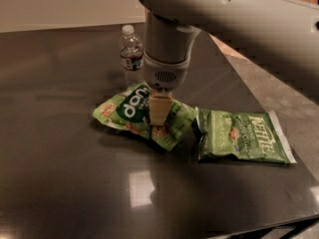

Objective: Move green rice chip bag near water bottle

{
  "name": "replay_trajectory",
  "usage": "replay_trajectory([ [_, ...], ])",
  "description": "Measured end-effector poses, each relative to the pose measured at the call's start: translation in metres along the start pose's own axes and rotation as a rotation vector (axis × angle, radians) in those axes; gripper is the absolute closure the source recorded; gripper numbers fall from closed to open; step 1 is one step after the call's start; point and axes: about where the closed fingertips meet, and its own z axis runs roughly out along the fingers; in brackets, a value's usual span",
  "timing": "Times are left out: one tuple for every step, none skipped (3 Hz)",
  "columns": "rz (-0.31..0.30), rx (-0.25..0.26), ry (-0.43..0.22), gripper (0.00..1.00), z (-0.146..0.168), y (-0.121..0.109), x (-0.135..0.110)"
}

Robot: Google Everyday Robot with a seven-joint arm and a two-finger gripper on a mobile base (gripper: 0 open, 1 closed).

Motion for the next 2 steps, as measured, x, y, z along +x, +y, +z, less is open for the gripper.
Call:
replay_trajectory([
  [0.000,0.002,-0.012,0.81,0.003,-0.022,0.000],
  [0.007,-0.021,-0.019,0.59,0.014,-0.032,0.002],
])
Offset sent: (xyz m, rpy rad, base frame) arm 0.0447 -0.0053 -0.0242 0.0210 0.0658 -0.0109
